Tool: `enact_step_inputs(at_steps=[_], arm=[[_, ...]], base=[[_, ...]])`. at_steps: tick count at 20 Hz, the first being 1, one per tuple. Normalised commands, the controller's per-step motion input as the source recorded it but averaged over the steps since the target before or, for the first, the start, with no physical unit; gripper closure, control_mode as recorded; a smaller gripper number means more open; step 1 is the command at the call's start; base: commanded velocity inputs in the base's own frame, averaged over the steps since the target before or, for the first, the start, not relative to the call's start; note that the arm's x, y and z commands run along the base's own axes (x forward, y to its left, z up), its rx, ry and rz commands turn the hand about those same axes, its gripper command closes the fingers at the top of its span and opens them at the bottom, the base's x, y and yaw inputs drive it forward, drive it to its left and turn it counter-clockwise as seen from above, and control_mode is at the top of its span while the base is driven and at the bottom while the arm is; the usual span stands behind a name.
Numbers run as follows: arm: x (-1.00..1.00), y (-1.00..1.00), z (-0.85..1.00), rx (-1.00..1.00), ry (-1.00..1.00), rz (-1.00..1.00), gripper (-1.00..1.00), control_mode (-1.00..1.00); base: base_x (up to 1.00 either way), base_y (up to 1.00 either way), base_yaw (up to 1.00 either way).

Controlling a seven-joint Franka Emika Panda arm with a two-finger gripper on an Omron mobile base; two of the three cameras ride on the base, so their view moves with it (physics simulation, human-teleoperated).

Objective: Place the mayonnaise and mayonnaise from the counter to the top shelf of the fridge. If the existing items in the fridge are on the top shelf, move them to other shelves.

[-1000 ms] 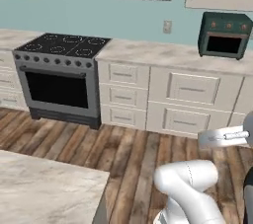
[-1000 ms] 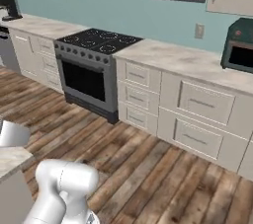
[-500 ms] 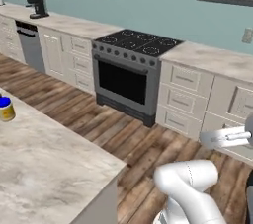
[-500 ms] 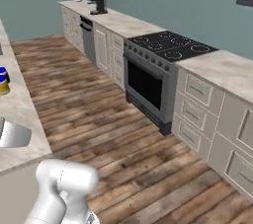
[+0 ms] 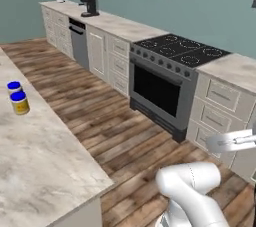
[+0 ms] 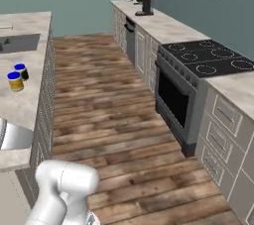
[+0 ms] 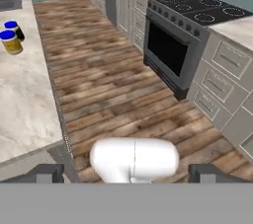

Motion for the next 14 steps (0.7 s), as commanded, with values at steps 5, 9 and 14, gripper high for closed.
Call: enact_step_inputs(at_steps=[5, 9, 14], arm=[[0.0, 0.0, 0.0, 0.0, 0.0, 0.0, -1.0, 1.0], [0.0, 0.0, 0.0, 0.0, 0.0, 0.0, -1.0, 1.0], [0.0, 0.0, 0.0, 0.0, 0.0, 0.0, -1.0, 1.0]], base=[[0.99, -0.77, 0.24], [0.97, 0.05, 0.17], [1.0, 0.0, 0.2]])
